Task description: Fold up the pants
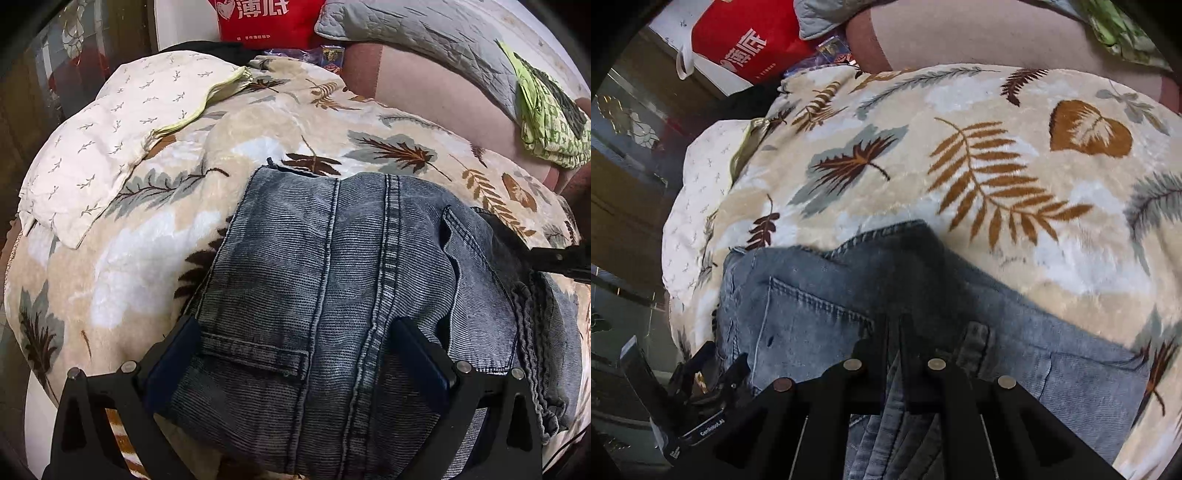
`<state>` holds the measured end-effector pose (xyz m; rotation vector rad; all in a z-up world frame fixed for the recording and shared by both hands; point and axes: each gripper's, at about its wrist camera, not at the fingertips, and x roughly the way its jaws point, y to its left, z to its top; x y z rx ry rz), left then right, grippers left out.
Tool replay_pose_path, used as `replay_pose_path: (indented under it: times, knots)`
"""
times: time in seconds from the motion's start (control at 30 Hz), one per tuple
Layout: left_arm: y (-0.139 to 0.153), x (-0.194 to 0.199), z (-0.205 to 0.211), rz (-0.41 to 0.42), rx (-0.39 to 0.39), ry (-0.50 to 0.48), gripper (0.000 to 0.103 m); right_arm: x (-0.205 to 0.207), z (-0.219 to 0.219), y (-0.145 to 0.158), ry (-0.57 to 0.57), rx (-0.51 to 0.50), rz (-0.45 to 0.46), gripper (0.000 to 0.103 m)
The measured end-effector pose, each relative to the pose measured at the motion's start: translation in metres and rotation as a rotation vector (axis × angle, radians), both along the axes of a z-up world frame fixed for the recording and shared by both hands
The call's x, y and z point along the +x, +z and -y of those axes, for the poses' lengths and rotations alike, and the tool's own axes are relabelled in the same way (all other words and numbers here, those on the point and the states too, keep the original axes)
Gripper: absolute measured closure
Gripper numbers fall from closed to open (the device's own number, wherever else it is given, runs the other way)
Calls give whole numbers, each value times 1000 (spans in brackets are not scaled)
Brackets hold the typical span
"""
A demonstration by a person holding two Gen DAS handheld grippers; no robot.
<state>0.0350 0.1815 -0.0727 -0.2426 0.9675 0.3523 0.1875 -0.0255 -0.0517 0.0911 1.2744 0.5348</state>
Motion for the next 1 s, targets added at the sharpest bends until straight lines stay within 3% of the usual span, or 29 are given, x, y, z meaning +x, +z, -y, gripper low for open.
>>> replay_pose_path:
  times: [0.1,0.2,0.33,0.43,0.53,0.63,0.73,0.77,0.8,0.83,0.93,1.0]
  knots:
    - [-1,0,1,2,13,-1,0,14,-14,-13,-16,19,4,95]
    - [-1,0,0,6,15,-9,0,30,-28,-46,-36,-68,-62,94]
    - [0,-1,-2,15,3,-12,0,30,-25,-31,-62,-52,-67,95]
    - [5,-5,-4,43,-20,-5,0,10,-20,-5,-29,-8,-16,95]
    - [20,-18,-13,137,-55,26,0,-25,-6,12,-1,56,2,93]
    - [32,-33,-22,192,-33,79,0,-69,-1,18,50,102,16,93]
    - [39,-42,-32,195,-54,120,0,-101,-7,8,107,162,-25,89]
    - [40,-46,-35,198,-65,131,0,-109,-12,2,128,165,-38,83]
    - [41,-50,-37,192,-68,149,0,-116,-23,-13,170,131,-66,68]
    - [41,-52,-37,180,-73,156,0,-121,-31,-27,199,83,-91,63]
    - [40,-64,-34,146,-73,153,0,-126,-38,-22,200,58,-38,59]
    - [40,-72,-28,134,-59,150,0,-129,-35,-9,192,109,-33,56]
